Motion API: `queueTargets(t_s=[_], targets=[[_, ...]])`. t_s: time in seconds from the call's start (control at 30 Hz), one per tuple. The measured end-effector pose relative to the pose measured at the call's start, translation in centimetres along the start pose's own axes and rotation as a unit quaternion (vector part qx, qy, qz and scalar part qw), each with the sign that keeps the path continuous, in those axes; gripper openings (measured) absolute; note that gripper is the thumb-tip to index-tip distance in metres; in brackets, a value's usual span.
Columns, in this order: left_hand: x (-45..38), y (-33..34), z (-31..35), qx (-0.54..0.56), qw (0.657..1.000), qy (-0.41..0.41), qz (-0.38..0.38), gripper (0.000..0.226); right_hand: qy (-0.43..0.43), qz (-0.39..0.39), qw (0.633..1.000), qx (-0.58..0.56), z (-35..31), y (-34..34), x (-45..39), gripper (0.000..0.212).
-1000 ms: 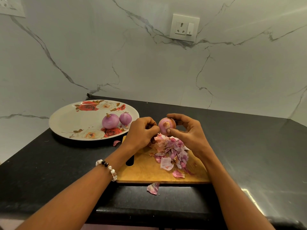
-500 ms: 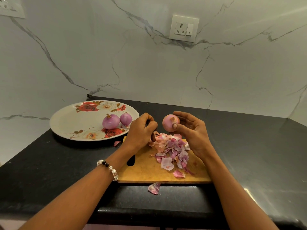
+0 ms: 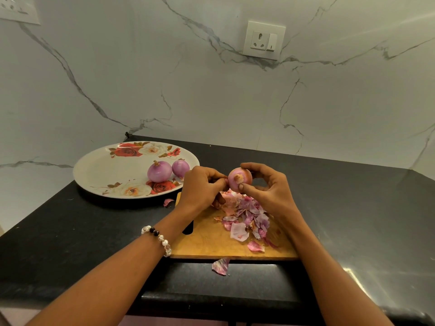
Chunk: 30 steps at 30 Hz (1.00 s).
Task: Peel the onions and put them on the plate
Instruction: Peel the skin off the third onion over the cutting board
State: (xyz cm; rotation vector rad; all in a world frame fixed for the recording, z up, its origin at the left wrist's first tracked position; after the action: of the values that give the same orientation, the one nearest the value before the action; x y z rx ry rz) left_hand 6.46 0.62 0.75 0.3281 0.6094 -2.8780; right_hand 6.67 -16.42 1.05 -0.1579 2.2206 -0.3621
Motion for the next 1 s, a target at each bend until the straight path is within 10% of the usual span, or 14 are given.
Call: queueTargets(t_s=[1.0], targets=[[-0.4, 0.8, -0.2, 0.087, 0.992, -0.040, -0.078, 0.012, 0.073, 0.095, 0.971, -0.209, 0.8, -0.4, 0.2, 0.049]])
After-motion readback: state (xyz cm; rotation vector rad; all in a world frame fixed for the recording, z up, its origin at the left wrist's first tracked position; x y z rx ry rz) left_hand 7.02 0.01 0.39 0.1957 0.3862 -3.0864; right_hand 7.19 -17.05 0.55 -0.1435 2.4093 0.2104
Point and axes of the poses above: each hand's wrist, its own x-axis away from the middle knuckle, its own y-axis out of the palm, z = x × y, the point moved 8 cm from there along -x, towards the middle knuckle, and after that the axes turned 15 degrees about -y, right-handed, at the moved point
